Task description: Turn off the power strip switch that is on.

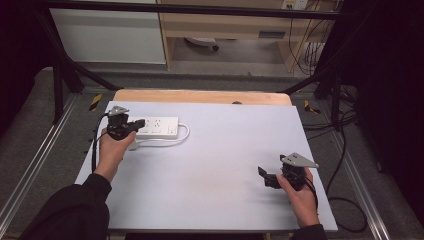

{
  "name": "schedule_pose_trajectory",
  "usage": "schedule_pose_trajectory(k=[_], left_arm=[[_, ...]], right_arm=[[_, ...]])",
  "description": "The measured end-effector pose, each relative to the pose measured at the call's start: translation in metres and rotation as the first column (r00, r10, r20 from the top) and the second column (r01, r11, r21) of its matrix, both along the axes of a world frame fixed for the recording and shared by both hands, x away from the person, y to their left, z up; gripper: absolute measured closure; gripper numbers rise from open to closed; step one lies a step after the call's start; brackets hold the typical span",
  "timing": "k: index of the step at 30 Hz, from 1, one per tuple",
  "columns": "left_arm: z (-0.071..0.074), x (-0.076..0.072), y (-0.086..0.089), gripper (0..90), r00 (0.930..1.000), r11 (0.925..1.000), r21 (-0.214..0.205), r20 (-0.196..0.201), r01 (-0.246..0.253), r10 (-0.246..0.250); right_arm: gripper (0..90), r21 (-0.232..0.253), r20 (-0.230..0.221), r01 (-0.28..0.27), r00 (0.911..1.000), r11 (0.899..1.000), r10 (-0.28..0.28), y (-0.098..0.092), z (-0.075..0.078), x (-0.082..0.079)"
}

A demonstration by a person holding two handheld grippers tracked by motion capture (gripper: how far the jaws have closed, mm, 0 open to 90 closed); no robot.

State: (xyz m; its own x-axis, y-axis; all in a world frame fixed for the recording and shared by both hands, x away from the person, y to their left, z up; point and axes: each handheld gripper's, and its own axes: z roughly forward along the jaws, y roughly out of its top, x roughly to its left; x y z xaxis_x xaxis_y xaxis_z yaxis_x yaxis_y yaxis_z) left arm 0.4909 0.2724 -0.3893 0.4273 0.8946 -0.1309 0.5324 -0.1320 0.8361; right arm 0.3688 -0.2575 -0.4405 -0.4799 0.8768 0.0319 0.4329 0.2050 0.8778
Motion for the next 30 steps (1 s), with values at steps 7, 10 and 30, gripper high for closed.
schedule_pose_trajectory(k=[7, 10, 30], left_arm=[[-0.004, 0.003, 0.000, 89.9, 0.9999, 1.0000, 0.002, -0.010, -0.009, 0.009], [-0.006, 0.004, -0.001, 89.9, 0.9999, 0.9999, 0.007, -0.011, -0.008, 0.008], [-0.020, 0.014, -0.018, 89.9, 0.9993, 0.9982, 0.052, -0.020, -0.029, 0.030]], right_arm=[[3.4, 0.003, -0.001, -0.002, 1.0000, 1.000, 0.002, 0.000, 0.000, 0.000], [3.4, 0.002, -0.001, -0.002, 1.0000, 1.000, 0.002, 0.000, 0.000, 0.000], [3.4, 0.006, 0.003, -0.004, 1.0000, 1.000, 0.004, -0.001, 0.001, 0.000]])
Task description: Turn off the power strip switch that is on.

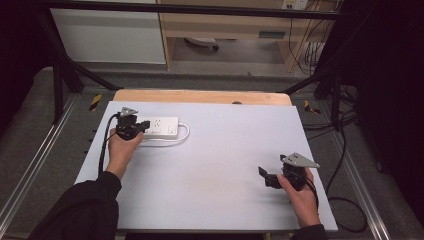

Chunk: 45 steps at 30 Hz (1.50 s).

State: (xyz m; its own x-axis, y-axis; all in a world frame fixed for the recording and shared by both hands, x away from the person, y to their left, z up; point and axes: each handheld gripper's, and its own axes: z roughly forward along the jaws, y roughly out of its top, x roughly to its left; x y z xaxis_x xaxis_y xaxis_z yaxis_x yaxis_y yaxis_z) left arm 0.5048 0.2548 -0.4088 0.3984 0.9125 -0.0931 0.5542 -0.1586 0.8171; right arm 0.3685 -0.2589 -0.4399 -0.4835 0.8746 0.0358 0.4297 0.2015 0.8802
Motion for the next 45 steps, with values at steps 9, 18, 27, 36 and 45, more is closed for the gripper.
schedule_pose_trajectory(k=[9, 18, 27, 36, 45], left_arm=[[-0.005, 0.001, -0.004, 89.9, 1.0000, 0.9998, 0.022, -0.009, -0.001, 0.001], [-0.012, 0.002, -0.009, 89.9, 0.9998, 0.9996, 0.027, -0.020, 0.000, 0.000], [-0.017, 0.003, -0.013, 90.0, 0.9997, 0.9994, 0.032, -0.023, -0.011, 0.011], [-0.019, 0.005, -0.014, 90.0, 0.9997, 0.9994, 0.029, -0.018, -0.018, 0.018], [-0.021, 0.006, -0.014, 90.0, 0.9993, 0.9988, 0.041, -0.027, -0.025, 0.027]], right_arm=[[3.4, -0.002, -0.001, -0.005, 1.0000, 1.000, 0.005, 0.001, 0.000, 0.000], [3.4, -0.003, 0.000, -0.006, 1.0000, 1.000, 0.006, 0.001, 0.000, 0.000], [3.3, -0.003, 0.000, -0.010, 1.0000, 1.000, 0.010, 0.001, 0.001, 0.000], [3.3, -0.003, 0.001, -0.012, 0.9999, 1.000, 0.012, 0.001, 0.001, 0.000], [3.3, -0.006, 0.003, -0.015, 0.9999, 1.000, 0.015, 0.001, 0.001, 0.000]])
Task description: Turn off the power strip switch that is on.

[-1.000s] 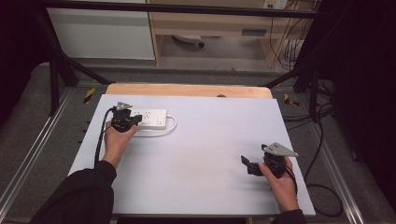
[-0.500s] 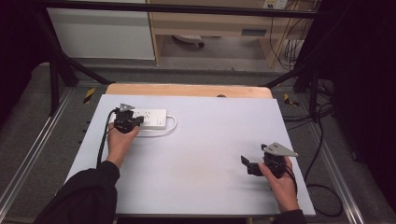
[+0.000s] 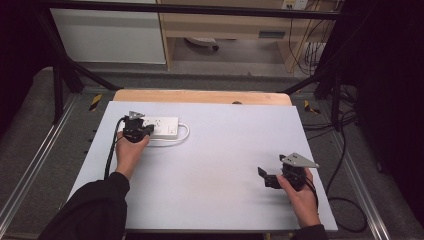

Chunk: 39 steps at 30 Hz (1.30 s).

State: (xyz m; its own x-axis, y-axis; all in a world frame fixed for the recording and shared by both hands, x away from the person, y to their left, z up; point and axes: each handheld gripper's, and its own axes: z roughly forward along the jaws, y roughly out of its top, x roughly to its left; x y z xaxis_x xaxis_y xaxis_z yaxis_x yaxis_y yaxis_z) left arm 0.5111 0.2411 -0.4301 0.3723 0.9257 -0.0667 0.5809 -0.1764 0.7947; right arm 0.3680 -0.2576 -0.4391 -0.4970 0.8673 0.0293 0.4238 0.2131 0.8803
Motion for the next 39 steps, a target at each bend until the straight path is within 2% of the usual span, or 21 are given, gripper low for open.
schedule_pose_trajectory(k=[29, 35, 39], left_arm=[[-0.0046, -0.0011, -0.0031, 89.9, 0.9999, 1.0000, 0.003, 0.016, 0.002, -0.002], [-0.0046, -0.0024, -0.0055, 90.0, 0.9996, 0.9996, 0.028, 0.025, 0.009, -0.010], [-0.0051, -0.0030, -0.0043, 90.0, 0.9996, 0.9996, 0.025, 0.027, 0.010, -0.011]], right_arm=[[3.3, -0.001, -0.001, -0.002, 1.0000, 1.000, 0.002, 0.0002, 0.0000, 0.0000], [3.3, -0.003, 0.000, -0.005, 1.0000, 1.000, 0.005, 0.0003, 0.0000, -0.0001], [3.3, -0.006, 0.001, -0.004, 1.0000, 1.000, 0.004, 0.0001, -0.0002, 0.0001]])
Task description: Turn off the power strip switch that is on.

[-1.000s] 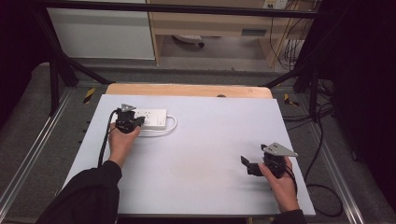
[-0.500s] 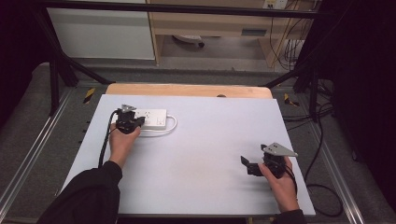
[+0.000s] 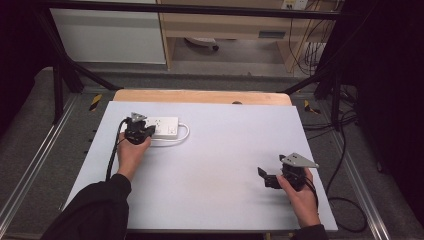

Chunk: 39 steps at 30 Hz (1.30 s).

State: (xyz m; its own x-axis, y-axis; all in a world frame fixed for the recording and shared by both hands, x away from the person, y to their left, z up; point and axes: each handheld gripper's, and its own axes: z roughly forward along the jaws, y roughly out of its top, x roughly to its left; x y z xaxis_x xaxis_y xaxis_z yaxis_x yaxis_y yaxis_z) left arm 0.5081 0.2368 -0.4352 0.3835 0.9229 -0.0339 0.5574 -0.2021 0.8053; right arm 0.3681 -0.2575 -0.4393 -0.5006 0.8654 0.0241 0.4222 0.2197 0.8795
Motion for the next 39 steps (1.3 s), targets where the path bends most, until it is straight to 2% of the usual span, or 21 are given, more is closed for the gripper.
schedule_pose_trajectory(k=[20, 23, 24, 25, 27, 28, 30, 31, 34, 36, 39], left_arm=[[-0.003, -0.001, 0.004, 90.0, 0.9999, 0.9995, -0.032, 0.011, 0.006, -0.005], [-0.003, -0.002, 0.003, 90.0, 0.9999, 0.9996, -0.028, 0.014, 0.005, -0.005], [-0.003, -0.001, 0.004, 90.0, 1.0000, 0.9999, -0.014, 0.000, 0.001, -0.001], [-0.004, -0.002, 0.005, 90.0, 0.9999, 0.9999, -0.012, 0.013, -0.007, 0.007], [-0.005, -0.002, 0.010, 90.0, 0.9997, 0.9988, -0.044, 0.008, -0.021, 0.021], [-0.005, -0.002, 0.011, 90.0, 0.9998, 0.9985, -0.051, 0.004, -0.020, 0.020], [-0.004, -0.004, 0.010, 90.0, 0.9999, 0.9998, -0.021, 0.011, -0.006, 0.006], [-0.005, -0.004, 0.010, 90.0, 0.9999, 0.9998, -0.021, 0.011, 0.003, -0.003], [-0.006, -0.004, 0.009, 90.0, 0.9998, 0.9994, -0.033, 0.021, 0.000, 0.001], [-0.006, -0.003, 0.009, 90.0, 0.9999, 0.9983, -0.059, 0.016, 0.001, 0.000], [-0.004, -0.004, 0.005, 90.0, 0.9995, 0.9986, -0.052, 0.030, 0.008, -0.007]], right_arm=[[3.2, -0.002, -0.004, -0.003, 1.0000, 1.000, 0.003, 0.001, 0.000, 0.000], [3.2, -0.002, -0.005, -0.003, 1.0000, 1.000, 0.003, 0.001, 0.000, 0.000], [3.2, -0.002, -0.005, -0.003, 1.0000, 1.000, 0.003, 0.001, 0.000, 0.000], [3.2, -0.002, -0.005, -0.003, 1.0000, 1.000, 0.003, 0.001, 0.000, 0.000], [3.2, -0.003, -0.005, -0.003, 1.0000, 1.000, 0.003, 0.001, 0.000, 0.000], [3.2, -0.002, -0.005, -0.003, 1.0000, 1.000, 0.003, 0.001, 0.000, 0.000], [3.2, -0.003, -0.005, -0.004, 1.0000, 1.000, 0.004, 0.001, 0.000, 0.000], [3.2, -0.002, -0.006, -0.003, 1.0000, 1.000, 0.003, 0.001, -0.001, 0.000], [3.2, -0.005, -0.007, -0.005, 1.0000, 1.000, 0.004, 0.001, -0.001, 0.001], [3.2, -0.003, -0.006, -0.004, 1.0000, 1.000, 0.003, 0.001, -0.001, 0.000], [3.2, -0.004, -0.008, -0.002, 1.0000, 1.000, 0.002, 0.001, -0.001, 0.001]])
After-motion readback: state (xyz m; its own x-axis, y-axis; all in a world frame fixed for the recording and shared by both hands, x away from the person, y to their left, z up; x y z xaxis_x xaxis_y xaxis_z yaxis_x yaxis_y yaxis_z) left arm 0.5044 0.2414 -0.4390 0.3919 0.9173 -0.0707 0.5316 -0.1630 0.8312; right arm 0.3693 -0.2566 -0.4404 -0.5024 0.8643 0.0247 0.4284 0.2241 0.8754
